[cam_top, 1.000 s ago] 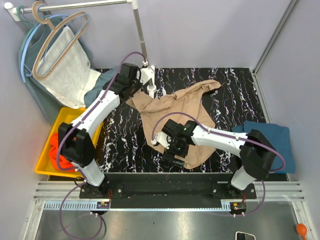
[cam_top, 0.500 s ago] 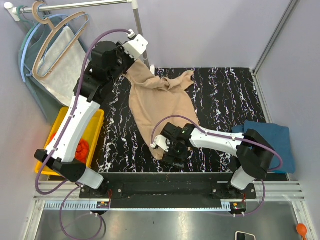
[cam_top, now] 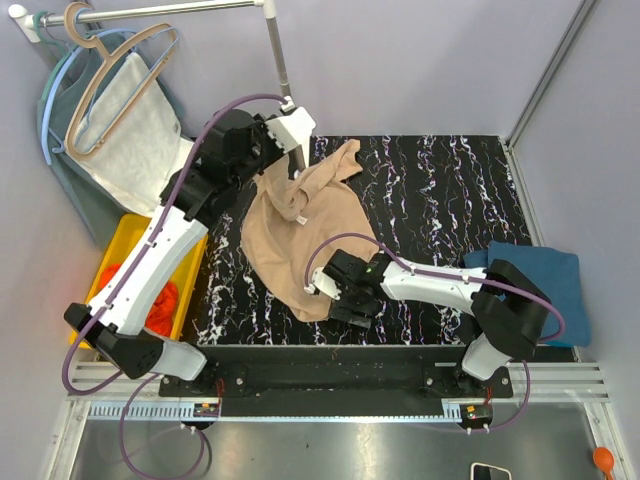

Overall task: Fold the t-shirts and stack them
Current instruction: Flatten the tshirt out

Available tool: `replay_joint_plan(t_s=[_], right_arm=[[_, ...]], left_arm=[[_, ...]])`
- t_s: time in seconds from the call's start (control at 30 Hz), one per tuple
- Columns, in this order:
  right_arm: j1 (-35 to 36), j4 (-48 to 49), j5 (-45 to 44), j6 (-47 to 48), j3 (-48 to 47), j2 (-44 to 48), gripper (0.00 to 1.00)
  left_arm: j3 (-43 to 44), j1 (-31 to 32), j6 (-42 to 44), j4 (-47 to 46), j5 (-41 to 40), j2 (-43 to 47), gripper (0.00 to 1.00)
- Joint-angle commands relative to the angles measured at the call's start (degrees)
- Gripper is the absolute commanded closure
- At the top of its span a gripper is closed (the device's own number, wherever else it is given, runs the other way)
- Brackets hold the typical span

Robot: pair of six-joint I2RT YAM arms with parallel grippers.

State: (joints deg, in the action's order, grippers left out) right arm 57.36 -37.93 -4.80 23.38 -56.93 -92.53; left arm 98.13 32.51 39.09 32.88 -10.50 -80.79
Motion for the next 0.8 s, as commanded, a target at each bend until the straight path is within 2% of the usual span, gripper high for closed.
replay_joint_plan(t_s=[0.0,0.33,0.47,0.5,0.57,0.6,0.67,0.7,0.77], right_arm=[[-0.3,6.3,-6.1,2.1,-0.2,-0.1,0.13],[-5.3,10.1,-4.8,4.5,-1.9,-5.2,0.16],[-6.8,12.7,-4.1,4.7,-1.6,-7.8,0.26],[-6.9,13.1,-4.1,4.8,-1.7,-8.1,0.36],[-7.1,13.2,-4.4,4.4,-2.2,-8.4,0.48],[-7.1,13.2,-5.2,4.2,-2.3,-8.1,0.6],[-7.2,12.4,-6.1,4.2,-2.7,-6.8,0.74],[-7.3,11.4,-7.3,4.4,-2.9,-6.2,0.98],[-7.7,10.7,-9.2,4.5,-3.4,-3.9,1.0]], left_arm=[[-3.2,-0.1,1.5,-5.5,-2.0,3.7,1.0],[-11.5,-0.1,1.6,-8.4,-2.9,5.8,1.0],[-16.5,-0.1,1.8,-10.3,-3.8,7.3,1.0],[-18.2,-0.2,2.0,-11.2,-3.9,7.7,1.0],[-19.7,-0.3,2.2,-12.2,-4.4,8.3,1.0],[-20.7,-0.4,2.3,-12.3,-4.6,8.5,1.0],[-21.2,-0.6,2.5,-12.4,-5.2,8.9,1.0],[-21.5,-0.7,2.5,-12.5,-5.8,9.2,1.0],[-21.5,-1.0,2.6,-12.9,-6.5,9.5,1.0]])
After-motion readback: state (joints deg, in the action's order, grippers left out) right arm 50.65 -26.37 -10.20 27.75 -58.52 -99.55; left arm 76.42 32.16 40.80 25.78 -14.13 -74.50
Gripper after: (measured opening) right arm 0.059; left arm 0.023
